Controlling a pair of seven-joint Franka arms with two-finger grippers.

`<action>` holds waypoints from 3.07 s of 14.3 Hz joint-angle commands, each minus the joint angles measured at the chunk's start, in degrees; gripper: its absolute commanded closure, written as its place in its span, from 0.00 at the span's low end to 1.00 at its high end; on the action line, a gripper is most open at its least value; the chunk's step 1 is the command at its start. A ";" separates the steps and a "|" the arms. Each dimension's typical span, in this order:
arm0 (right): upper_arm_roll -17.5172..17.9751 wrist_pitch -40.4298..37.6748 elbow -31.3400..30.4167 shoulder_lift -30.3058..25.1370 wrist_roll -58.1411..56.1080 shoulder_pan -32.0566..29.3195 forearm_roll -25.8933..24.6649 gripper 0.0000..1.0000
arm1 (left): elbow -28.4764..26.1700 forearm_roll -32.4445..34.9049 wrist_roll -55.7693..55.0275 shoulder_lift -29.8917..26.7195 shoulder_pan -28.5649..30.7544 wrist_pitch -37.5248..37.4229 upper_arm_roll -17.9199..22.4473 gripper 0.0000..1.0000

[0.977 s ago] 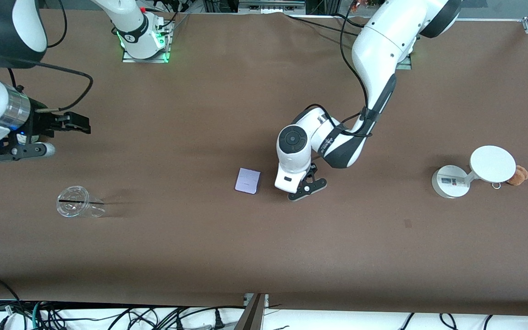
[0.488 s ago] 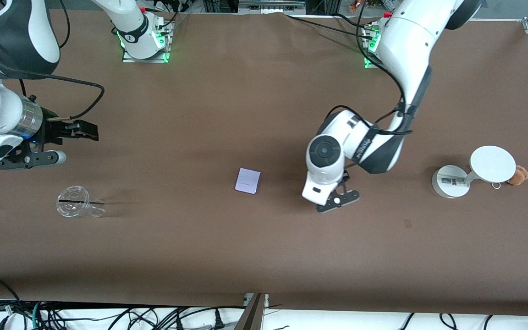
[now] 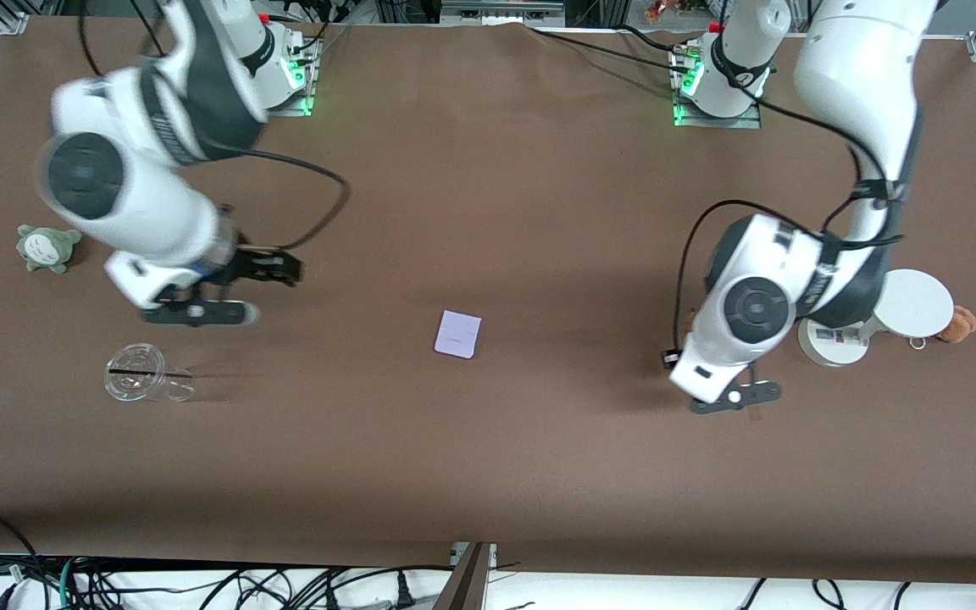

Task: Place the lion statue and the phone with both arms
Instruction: 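Carry the lion toward the white lamp while the right gripper reaches the phone, then grasp the white phone with the right gripper while the left gripper holds the lion, then lower the lion by the lamp while the right gripper carries the phone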

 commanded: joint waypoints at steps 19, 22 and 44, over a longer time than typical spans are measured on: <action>-0.87 28.52 11.99 30.07 29.71 16.50 -5.68 0.00 | -21.82 1.16 21.45 0.06 15.03 34.02 0.19 0.77; -0.95 28.69 12.78 31.48 29.89 16.77 -5.68 0.00 | -17.16 1.16 21.10 3.32 14.94 33.50 0.19 0.77; -1.48 28.28 13.23 32.55 24.11 15.28 -6.91 0.50 | -10.91 3.18 22.68 5.44 15.03 28.77 0.63 0.00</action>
